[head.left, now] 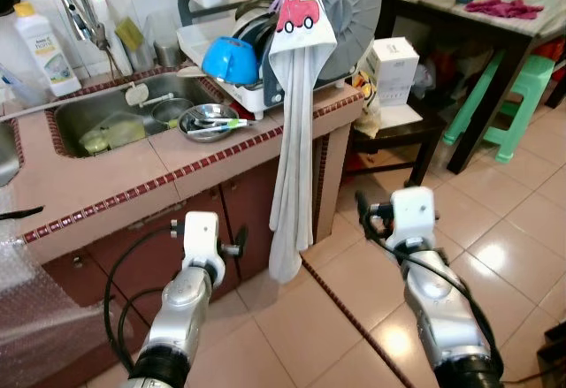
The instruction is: Kitchen organization
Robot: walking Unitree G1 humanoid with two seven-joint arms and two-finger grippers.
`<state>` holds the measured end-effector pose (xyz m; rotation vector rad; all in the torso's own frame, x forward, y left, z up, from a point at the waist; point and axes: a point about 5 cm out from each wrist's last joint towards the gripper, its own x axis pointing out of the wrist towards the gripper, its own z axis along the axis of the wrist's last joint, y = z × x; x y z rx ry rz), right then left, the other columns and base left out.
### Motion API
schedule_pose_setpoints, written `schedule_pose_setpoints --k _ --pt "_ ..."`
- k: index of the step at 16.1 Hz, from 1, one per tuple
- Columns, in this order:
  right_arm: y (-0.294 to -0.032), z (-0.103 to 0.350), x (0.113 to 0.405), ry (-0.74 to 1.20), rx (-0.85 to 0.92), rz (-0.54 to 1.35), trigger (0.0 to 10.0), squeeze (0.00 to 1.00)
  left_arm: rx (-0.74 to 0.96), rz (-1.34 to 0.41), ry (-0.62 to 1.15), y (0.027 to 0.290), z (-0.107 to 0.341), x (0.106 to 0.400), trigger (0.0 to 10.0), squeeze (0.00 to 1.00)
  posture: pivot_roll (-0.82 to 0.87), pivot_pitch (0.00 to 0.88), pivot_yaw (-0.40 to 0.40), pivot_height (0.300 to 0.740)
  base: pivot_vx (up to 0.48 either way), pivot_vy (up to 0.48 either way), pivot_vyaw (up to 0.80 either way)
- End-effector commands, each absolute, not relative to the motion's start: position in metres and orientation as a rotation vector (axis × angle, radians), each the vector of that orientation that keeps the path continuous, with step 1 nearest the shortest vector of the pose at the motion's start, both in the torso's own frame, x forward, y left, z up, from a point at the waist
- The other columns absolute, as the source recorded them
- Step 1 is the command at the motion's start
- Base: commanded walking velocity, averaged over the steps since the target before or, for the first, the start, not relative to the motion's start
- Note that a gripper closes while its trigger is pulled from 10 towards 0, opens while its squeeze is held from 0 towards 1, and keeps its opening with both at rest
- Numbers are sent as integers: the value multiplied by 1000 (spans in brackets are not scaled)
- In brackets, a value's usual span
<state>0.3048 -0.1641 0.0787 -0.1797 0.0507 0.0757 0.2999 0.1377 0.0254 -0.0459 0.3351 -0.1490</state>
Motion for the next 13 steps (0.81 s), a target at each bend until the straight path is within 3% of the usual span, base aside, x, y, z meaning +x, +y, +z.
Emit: schedule_pose_setpoints --k 1,8,13 --pt "-170 62 300 116 -187 66 10000 0 -16 -166 362 139 20 298 10000 0 19 0 45 740 0 0 0" --pt "-200 -21 260 518 -158 -62 10000 0 139 -288 646 140 -32 262 10000 0 6 0 82 740 0 0 0" --pt "-208 -65 208 801 -103 -124 10000 0 247 -323 925 164 -72 209 10000 0 13 0 87 740 0 0 0"
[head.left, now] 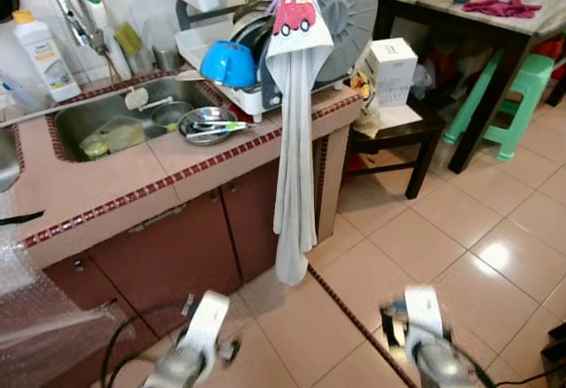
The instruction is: Kitchen organization
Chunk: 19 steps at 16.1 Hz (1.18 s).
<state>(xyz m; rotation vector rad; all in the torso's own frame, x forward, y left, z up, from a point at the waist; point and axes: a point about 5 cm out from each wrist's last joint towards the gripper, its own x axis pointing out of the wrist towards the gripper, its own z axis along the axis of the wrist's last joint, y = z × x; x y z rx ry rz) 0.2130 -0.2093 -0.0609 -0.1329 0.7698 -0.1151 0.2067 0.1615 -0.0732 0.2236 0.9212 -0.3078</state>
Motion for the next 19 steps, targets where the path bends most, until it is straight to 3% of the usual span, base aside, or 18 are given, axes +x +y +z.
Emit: schedule_pose_setpoints --k 1,7,10,19 --pt "-209 -69 201 838 -97 -123 10000 0 244 -315 958 168 -75 203 10000 0 10 0 89 740 0 0 0" --pt "-214 -87 168 976 53 -226 10000 0 231 -282 1025 178 -82 190 10000 0 4 0 101 740 0 0 0" --pt "-211 -87 168 972 139 -247 10000 0 144 -209 1024 175 -80 195 10000 0 -1 0 105 740 0 0 0" --pt "-192 -84 182 943 148 -135 10000 0 -35 -149 1019 164 -77 203 10000 0 -17 0 88 740 0 0 0"
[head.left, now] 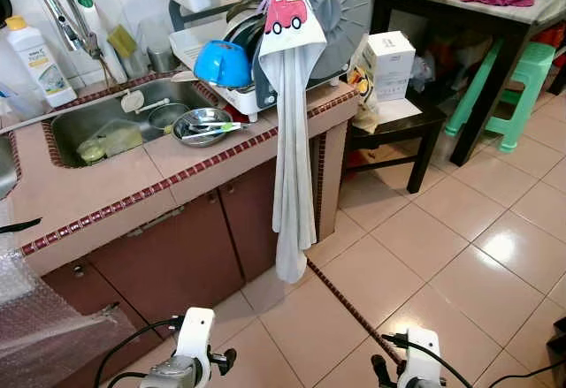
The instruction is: Kitchen organization
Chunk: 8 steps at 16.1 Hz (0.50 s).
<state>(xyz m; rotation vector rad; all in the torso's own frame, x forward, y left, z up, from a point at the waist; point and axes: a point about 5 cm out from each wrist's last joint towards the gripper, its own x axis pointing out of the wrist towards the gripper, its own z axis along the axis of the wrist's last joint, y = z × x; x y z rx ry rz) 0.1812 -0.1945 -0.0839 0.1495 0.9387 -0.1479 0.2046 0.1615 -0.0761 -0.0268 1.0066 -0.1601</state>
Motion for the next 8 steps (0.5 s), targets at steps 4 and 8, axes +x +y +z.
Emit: schedule_pose_setpoints --k 4,8 --pt "-194 -84 182 943 138 -137 10000 0 -39 -148 1027 163 -78 201 10000 0 -18 0 85 740 0 0 0" --pt "-194 -85 180 952 123 -135 10000 0 -13 -160 1029 163 -78 201 10000 0 -18 0 89 740 0 0 0"
